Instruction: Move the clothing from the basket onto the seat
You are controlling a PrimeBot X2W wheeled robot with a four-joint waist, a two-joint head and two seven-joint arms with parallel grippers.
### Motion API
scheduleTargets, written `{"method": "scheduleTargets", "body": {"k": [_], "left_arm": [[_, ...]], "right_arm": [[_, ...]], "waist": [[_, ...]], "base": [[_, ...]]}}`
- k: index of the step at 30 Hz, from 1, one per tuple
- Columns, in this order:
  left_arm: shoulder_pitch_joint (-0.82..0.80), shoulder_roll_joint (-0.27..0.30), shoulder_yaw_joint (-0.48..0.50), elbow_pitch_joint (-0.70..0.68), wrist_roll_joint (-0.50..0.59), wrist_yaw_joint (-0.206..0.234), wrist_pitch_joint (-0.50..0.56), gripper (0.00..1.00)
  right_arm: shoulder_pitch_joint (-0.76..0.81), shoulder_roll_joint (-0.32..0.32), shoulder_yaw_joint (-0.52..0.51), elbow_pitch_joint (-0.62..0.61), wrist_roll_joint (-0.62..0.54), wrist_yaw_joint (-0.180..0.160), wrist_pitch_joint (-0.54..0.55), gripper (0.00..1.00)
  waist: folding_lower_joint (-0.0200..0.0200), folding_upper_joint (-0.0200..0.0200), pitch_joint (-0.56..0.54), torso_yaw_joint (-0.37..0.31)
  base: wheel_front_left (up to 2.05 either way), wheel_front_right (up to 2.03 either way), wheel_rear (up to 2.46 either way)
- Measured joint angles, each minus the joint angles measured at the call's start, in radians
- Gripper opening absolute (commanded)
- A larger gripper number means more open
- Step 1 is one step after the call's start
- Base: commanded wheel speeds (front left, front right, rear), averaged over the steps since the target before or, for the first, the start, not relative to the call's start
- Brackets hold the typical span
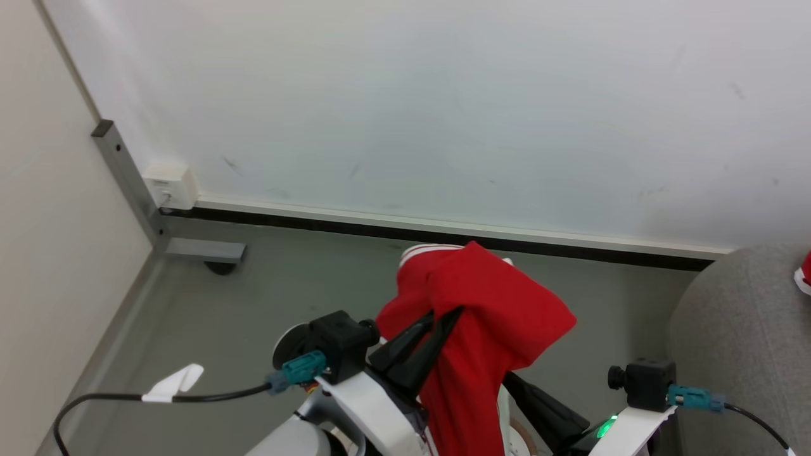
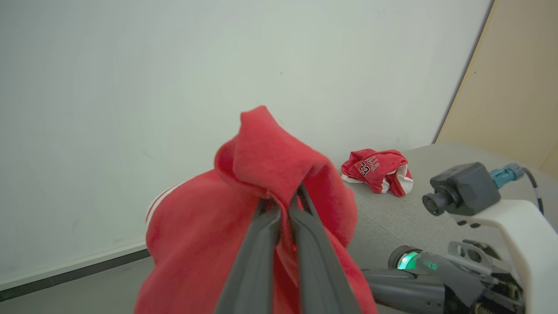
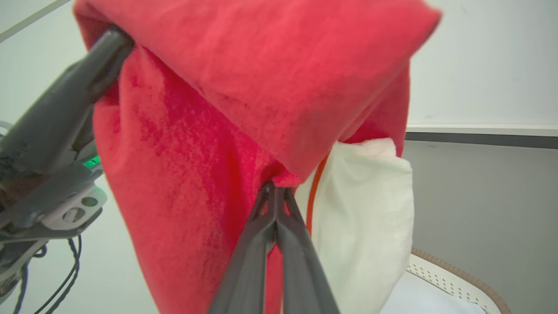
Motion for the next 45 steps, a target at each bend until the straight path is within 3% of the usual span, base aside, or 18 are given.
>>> {"method": "scheduleTargets", "body": {"k": [22, 40, 41, 42, 43, 44, 45], "left_arm": [[0.017, 0.017, 0.012, 0.058, -0.010, 0.012, -0.043, 0.00], [0.026, 0.026, 0.018, 0.060, -0.023, 0.025, -0.064, 0.00], [0.026, 0.026, 0.018, 0.058, -0.023, 0.026, -0.064, 0.00], [0.025, 0.026, 0.018, 0.057, -0.023, 0.028, -0.064, 0.00], [0.025, 0.026, 0.018, 0.056, -0.023, 0.029, -0.064, 0.00], [0.025, 0.026, 0.018, 0.055, -0.023, 0.029, -0.064, 0.00], [0.024, 0.025, 0.018, 0.055, -0.023, 0.029, -0.064, 0.00]], "right_arm": [[0.115, -0.075, -0.310, -0.121, -0.227, 0.000, -0.007, 0.00], [0.204, -0.096, -0.470, -0.174, -0.402, 0.000, 0.002, 0.00], [0.206, -0.095, -0.477, -0.176, -0.403, 0.000, 0.003, 0.04], [0.208, -0.092, -0.485, -0.177, -0.408, 0.000, 0.006, 0.29], [0.210, -0.090, -0.492, -0.179, -0.415, 0.000, 0.010, 0.45], [0.212, -0.088, -0.497, -0.181, -0.420, 0.000, 0.011, 0.45], [0.216, -0.085, -0.502, -0.183, -0.426, 0.000, 0.012, 0.30]], "waist": [[0.0000, 0.0000, 0.028, -0.158], [-0.0001, 0.0000, 0.017, -0.254], [0.0000, 0.0000, 0.017, -0.259], [-0.0001, 0.0000, 0.018, -0.262], [-0.0001, 0.0000, 0.019, -0.266], [0.0000, 0.0000, 0.021, -0.269], [0.0000, 0.0000, 0.022, -0.271]], "base": [[0.00, 0.00, 0.00], [0.00, 0.00, 0.00], [0.00, 0.00, 0.00], [0.00, 0.00, 0.00], [0.00, 0.00, 0.00], [0.00, 0.00, 0.00], [0.00, 0.00, 0.00]]}}
